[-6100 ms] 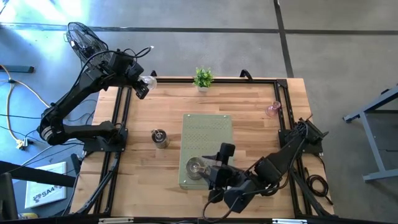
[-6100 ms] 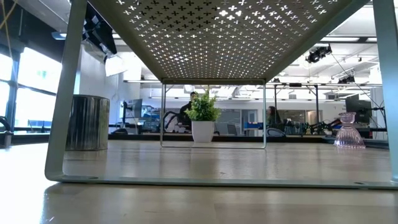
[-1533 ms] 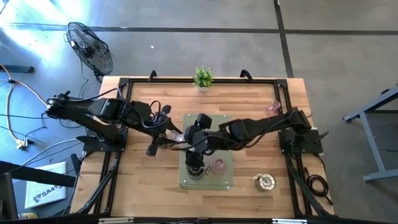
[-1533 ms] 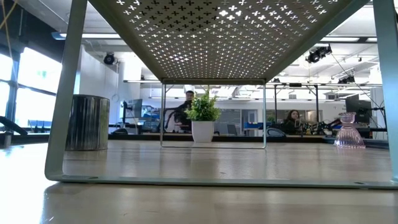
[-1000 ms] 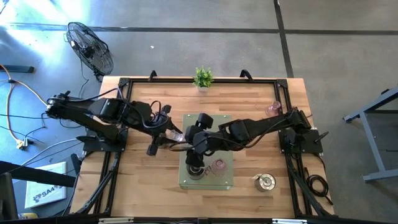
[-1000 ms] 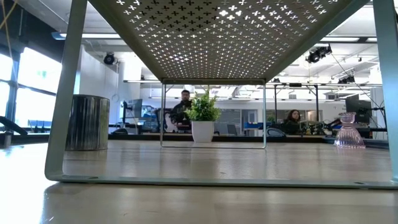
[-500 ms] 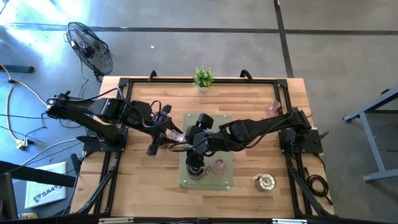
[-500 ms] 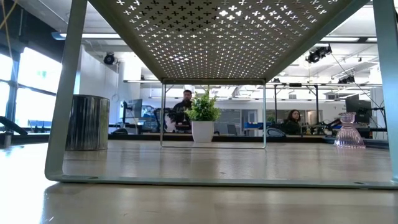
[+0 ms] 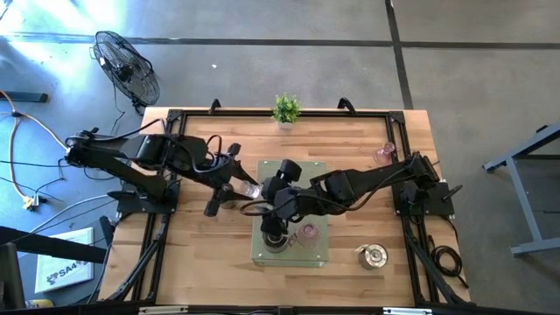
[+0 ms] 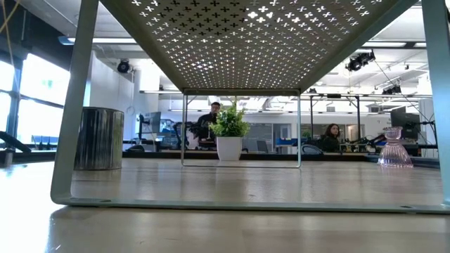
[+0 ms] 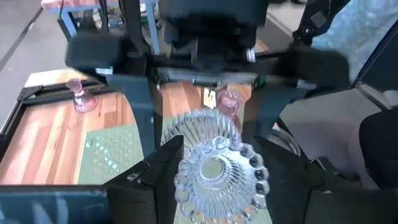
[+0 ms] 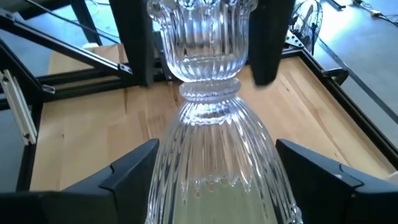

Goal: Pick & Place candle stick holders
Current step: Put the transparent candle holder on the shelf

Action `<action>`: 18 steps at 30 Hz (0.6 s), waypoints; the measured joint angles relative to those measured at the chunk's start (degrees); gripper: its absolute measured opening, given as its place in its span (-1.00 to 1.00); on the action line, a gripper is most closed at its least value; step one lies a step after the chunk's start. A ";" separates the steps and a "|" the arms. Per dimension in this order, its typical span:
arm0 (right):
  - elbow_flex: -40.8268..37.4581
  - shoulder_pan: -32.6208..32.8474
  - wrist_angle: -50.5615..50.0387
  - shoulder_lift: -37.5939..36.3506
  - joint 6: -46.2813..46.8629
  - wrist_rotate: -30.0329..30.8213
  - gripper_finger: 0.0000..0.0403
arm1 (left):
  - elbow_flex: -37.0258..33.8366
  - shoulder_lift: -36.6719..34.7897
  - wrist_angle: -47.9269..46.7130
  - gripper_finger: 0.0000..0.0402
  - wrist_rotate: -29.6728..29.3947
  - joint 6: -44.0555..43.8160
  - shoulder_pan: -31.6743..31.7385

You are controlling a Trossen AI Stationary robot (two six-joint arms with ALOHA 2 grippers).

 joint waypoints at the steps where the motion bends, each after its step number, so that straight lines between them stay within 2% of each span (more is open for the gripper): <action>1: -0.02 0.08 -0.23 0.02 0.04 0.06 0.44 | 0.06 -0.04 0.43 -0.10 0.00 0.00 -0.02; 6: -0.23 0.36 -2.46 0.07 0.33 0.85 0.39 | 0.29 -0.26 4.89 -0.08 0.53 0.93 -0.06; 11: -0.42 0.61 -5.80 0.46 1.83 5.10 0.39 | 0.61 -2.73 8.37 -0.08 3.72 1.10 -0.17; 18: -0.32 2.24 -5.80 0.15 1.64 8.14 0.38 | 0.39 -6.90 6.32 -0.07 4.67 1.06 -0.12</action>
